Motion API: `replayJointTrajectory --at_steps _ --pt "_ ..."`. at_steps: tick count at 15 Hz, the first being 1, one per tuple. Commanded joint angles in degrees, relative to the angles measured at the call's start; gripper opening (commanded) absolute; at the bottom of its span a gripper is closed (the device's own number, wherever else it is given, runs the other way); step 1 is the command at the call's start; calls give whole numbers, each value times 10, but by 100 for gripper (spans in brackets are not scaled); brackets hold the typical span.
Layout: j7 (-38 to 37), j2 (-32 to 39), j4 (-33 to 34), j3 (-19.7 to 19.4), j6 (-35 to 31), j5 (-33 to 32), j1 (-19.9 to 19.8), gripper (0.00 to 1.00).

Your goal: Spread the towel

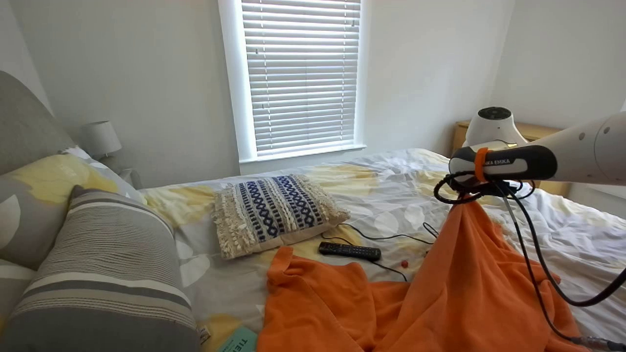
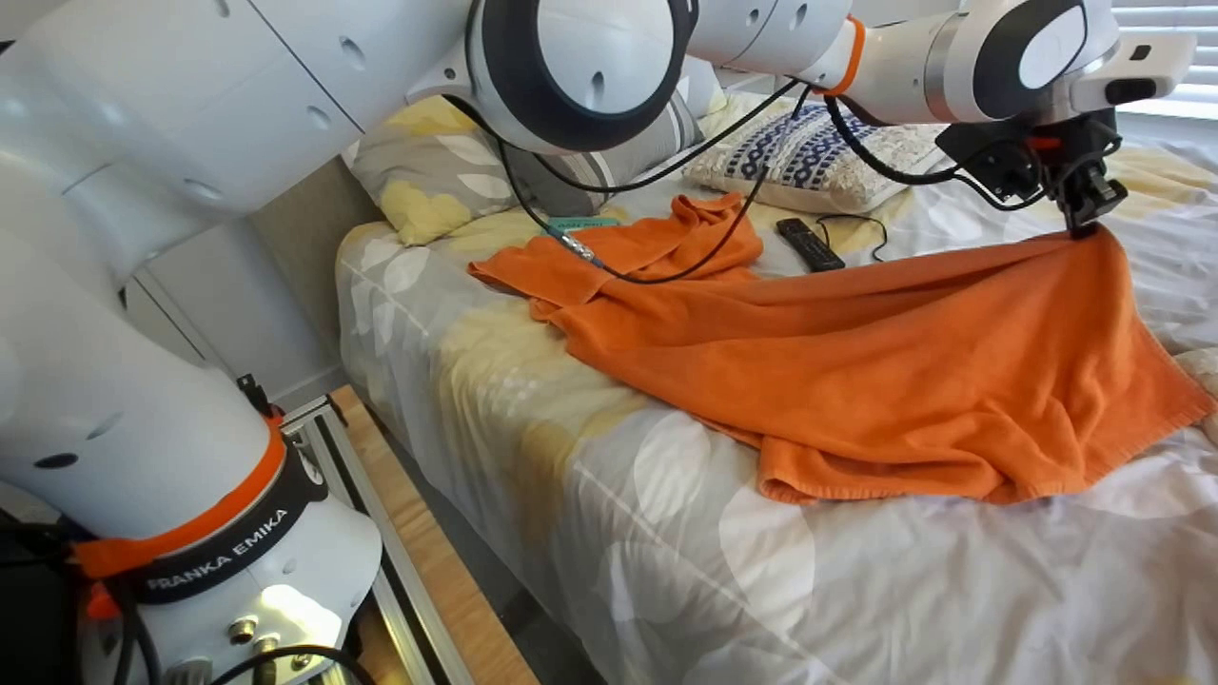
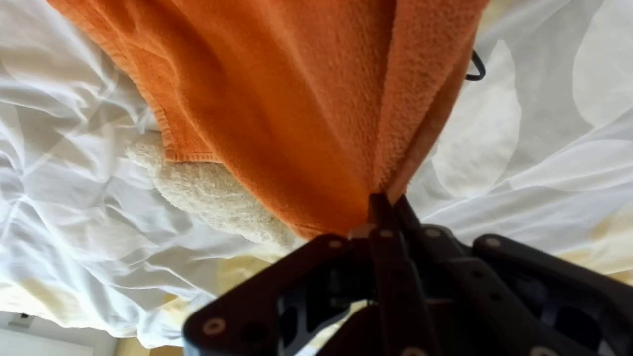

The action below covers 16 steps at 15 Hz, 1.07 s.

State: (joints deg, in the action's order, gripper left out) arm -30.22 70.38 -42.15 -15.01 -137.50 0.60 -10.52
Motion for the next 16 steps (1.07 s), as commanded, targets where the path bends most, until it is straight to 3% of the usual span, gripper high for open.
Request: replayJointTrajectory --at_steps 1,13,14,16 --pt "7 39 50 -10 -79 -11 -8 1" --pt "180 144 229 14 -275 -31 -49 1" --pt "198 111 167 18 -327 -31 -41 1" --pt "235 113 165 31 -393 -28 -46 1"
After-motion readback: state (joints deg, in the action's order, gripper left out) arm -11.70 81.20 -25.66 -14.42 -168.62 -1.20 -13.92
